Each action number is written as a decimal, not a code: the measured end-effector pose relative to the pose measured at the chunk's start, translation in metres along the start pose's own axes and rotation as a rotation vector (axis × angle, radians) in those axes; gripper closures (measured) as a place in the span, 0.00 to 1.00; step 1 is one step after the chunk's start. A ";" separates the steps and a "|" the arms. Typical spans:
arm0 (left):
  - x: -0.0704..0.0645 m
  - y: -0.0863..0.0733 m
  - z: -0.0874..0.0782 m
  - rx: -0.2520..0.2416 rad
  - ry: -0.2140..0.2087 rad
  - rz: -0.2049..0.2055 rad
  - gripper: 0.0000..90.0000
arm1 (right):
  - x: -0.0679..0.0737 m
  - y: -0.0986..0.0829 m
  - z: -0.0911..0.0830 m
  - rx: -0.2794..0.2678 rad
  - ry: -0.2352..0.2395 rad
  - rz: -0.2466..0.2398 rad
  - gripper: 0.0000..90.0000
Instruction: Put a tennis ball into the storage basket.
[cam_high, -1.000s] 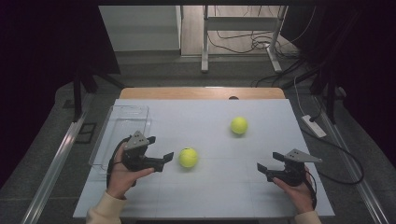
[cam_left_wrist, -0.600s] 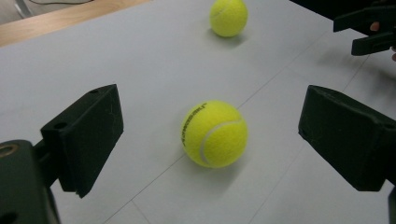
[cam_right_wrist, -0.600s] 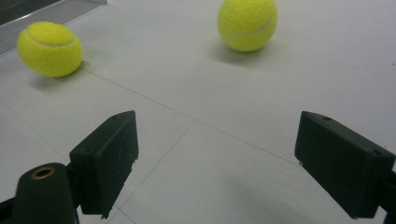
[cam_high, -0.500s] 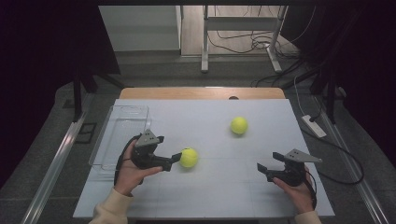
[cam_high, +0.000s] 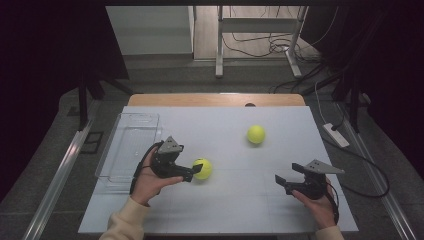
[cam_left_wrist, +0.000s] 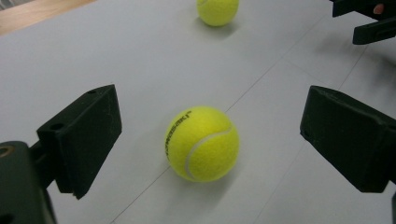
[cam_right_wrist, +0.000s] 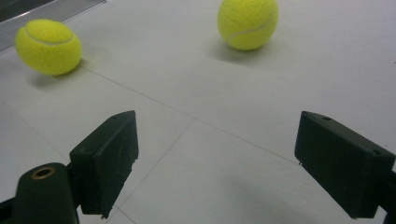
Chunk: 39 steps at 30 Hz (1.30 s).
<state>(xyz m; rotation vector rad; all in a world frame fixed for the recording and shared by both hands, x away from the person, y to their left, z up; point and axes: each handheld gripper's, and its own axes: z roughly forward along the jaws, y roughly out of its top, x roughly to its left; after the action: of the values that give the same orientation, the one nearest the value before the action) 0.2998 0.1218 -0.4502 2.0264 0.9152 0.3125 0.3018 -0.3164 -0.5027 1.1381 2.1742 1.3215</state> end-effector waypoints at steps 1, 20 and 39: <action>-0.001 0.001 0.001 0.004 0.001 -0.001 0.07 | 0.000 0.000 0.000 -0.001 0.000 0.000 0.15; -0.004 0.009 0.035 0.120 -0.001 0.011 0.05 | 0.000 0.000 -0.001 0.002 -0.004 0.001 0.15; -0.002 -0.004 0.063 0.241 0.028 0.028 0.04 | 0.000 -0.001 0.001 0.013 -0.008 0.001 0.15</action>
<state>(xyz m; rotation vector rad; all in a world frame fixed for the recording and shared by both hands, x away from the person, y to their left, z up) 0.3293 0.0830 -0.4908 2.2623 0.9813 0.2566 0.3021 -0.3164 -0.5040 1.1475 2.1799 1.3029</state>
